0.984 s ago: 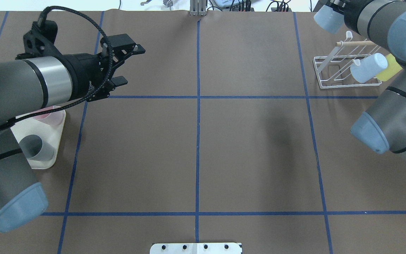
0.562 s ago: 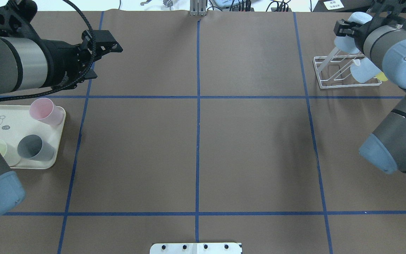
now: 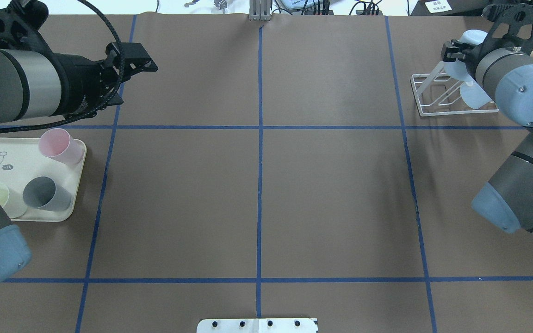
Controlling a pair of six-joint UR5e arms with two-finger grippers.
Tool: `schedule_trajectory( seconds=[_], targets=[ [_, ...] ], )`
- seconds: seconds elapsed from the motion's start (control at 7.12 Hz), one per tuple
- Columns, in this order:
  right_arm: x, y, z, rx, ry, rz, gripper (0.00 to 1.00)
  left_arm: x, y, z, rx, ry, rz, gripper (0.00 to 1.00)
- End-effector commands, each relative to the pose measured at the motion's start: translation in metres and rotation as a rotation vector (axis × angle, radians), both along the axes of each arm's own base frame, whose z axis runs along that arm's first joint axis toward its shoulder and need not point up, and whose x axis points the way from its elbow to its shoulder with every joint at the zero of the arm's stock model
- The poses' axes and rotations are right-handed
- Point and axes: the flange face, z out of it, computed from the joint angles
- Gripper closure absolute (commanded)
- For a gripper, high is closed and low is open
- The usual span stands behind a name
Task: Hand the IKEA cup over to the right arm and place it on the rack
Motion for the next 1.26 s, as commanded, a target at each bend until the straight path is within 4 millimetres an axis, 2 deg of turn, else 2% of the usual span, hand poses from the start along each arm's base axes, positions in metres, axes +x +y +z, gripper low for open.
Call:
schedule_trajectory(
  seconds=[0.0, 0.28, 0.7, 1.12],
  targets=[
    [0.000, -0.003, 0.009, -0.003, 0.041, -0.003, 1.00, 0.001, 0.000, -0.001, 0.000, 0.002, 0.001, 0.00],
    [0.000, -0.006, 0.013, -0.002, 0.061, 0.008, 1.00, 0.001, 0.001, -0.001, 0.000, 0.003, 0.004, 0.00],
    [-0.005, -0.014, 0.034, -0.028, 0.099, 0.017, 1.00, 0.002, 0.002, 0.000, -0.004, 0.007, 0.022, 0.00],
    [-0.009, -0.015, 0.045, -0.044, 0.112, 0.015, 1.00, 0.002, 0.003, 0.000, -0.004, 0.007, 0.023, 0.00]
  ],
)
